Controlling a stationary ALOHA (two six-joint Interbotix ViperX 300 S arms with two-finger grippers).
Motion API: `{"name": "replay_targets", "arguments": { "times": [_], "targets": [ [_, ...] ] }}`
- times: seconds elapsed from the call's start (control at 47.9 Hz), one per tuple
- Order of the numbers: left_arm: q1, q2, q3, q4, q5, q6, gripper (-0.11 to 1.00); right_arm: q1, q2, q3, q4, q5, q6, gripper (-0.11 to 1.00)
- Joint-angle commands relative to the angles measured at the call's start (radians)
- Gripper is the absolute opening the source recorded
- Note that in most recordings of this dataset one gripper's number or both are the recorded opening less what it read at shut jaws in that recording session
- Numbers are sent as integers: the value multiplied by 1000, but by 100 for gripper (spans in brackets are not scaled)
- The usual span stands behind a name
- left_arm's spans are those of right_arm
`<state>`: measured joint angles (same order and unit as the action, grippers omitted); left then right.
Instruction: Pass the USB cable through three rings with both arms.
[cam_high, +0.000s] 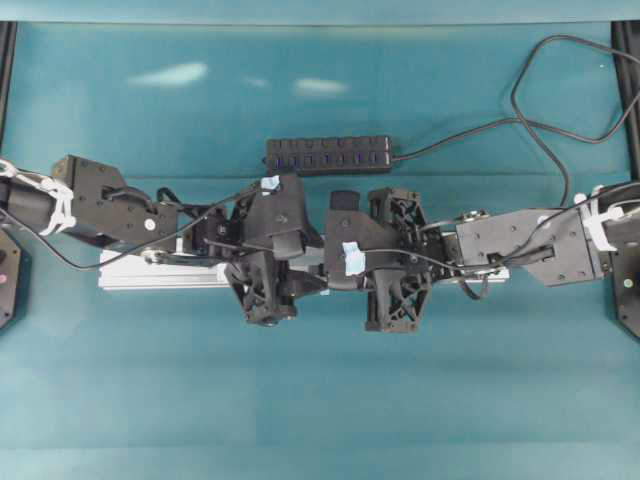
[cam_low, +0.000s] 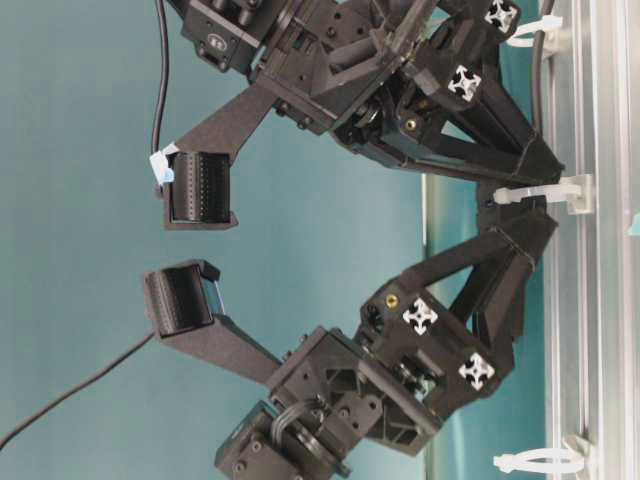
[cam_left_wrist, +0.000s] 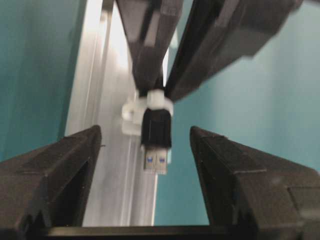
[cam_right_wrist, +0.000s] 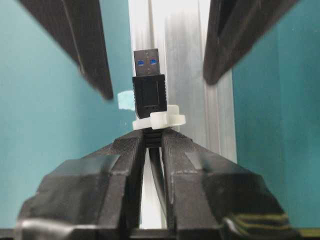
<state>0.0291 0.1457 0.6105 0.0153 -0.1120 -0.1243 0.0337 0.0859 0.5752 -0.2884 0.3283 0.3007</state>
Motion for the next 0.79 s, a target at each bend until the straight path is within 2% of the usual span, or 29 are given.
{"name": "replay_targets", "arguments": {
  "times": [0.0,0.23,0.48,0.773],
  "targets": [
    [-3,0,-20,0,-9,2,69,5,-15,-6,3,-14,11,-7],
    [-3,8,-20,2,-11,12,53,5,-15,-6,2,-14,11,-7],
    [-6,12,-18,0,-11,18,26,5,-15,-6,2,-14,11,-7],
    [-6,8,-17,2,-11,20,25,6,-20,2,2,-18,9,-7]
  ]
}}
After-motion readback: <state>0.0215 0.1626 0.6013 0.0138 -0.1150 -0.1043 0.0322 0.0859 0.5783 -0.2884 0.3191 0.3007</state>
